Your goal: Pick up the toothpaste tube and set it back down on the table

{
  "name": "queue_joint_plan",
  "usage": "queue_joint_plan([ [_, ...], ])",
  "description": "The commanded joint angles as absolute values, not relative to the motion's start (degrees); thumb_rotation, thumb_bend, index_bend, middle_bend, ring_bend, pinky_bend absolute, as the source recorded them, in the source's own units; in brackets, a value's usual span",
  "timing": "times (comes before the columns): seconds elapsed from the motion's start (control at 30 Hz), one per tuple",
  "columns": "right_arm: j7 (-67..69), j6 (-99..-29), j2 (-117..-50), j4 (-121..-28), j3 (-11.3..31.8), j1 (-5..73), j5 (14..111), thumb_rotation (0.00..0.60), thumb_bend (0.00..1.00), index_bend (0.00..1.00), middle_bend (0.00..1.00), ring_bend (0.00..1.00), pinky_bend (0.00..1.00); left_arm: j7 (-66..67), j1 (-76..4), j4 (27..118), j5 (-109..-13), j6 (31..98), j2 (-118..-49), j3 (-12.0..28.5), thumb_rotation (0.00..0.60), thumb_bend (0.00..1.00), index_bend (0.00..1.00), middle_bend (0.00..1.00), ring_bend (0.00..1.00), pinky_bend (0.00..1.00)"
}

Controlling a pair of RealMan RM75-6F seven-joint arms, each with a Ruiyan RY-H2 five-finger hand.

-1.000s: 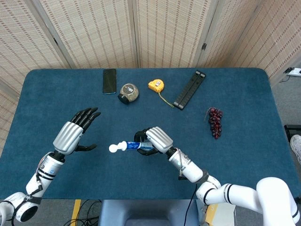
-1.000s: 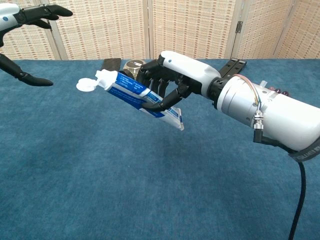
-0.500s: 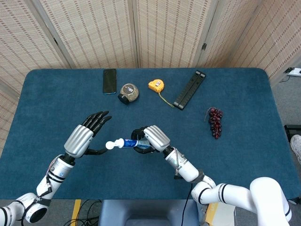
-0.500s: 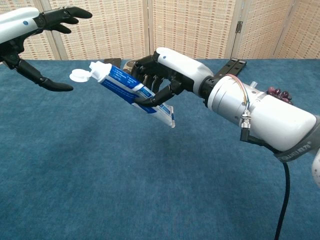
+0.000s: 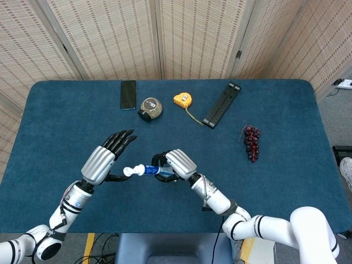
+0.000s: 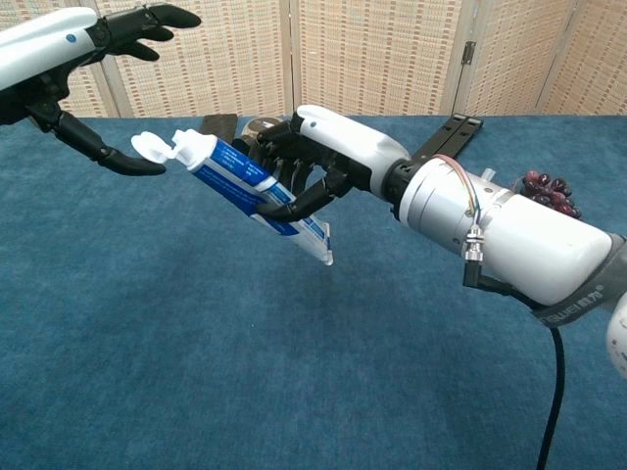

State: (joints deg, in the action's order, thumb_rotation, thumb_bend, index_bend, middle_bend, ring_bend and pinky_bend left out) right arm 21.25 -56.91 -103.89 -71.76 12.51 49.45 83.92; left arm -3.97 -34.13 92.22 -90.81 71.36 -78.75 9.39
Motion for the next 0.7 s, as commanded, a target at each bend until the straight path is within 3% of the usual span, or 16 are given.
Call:
queue_joint_plan([
  [0.03,20.6,-56.5,-103.6,-71.9,12.2,49.5,83.7,0.600,0.57,0.68,0.66,0.51,0.47,-3.7,-34.4,92.8,-90.6,71.2,-78.3,9.6,0.600,0.14,0.00,0.05,0.04,0.14],
  [0.5,22.5,-57.2,-103.1,-72.9,12.4,48.6,82.7,0.600,0.57,0.69,0.66,0.52,0.47,-5.7,-34.8,96.6,-86.5,70.0,-74.9,11.4,0.599,0.14,0.00,0.04,0.04,0.14],
  [0.53,23.2,-57.4,-103.1,-72.9,12.6,48.4,82.4,0.600,0.57,0.69,0.66,0.52,0.47,-6.9,-34.7,96.9,-86.1,70.0,-74.5,11.5,0.579,0.14,0.00,0.04,0.04,0.14],
  [0.6,24.5,-57.8,-103.0,-72.7,12.8,48.1,82.1,0.600,0.57,0.69,0.66,0.52,0.47,-11.2,-34.3,97.6,-85.5,70.1,-73.6,11.8,0.478,0.13,0.00,0.04,0.04,0.14],
  [0.63,24.7,-57.8,-103.1,-72.5,12.8,48.0,82.1,0.600,0.57,0.69,0.66,0.52,0.47,-13.6,-34.2,97.8,-85.4,70.2,-73.4,12.0,0.384,0.11,0.00,0.04,0.04,0.14],
  [0.7,25.0,-57.8,-103.3,-72.2,13.0,48.2,82.1,0.600,0.57,0.69,0.66,0.52,0.47,-19.6,-33.9,98.1,-85.9,70.6,-72.8,12.1,0.249,0.08,0.00,0.04,0.04,0.14],
])
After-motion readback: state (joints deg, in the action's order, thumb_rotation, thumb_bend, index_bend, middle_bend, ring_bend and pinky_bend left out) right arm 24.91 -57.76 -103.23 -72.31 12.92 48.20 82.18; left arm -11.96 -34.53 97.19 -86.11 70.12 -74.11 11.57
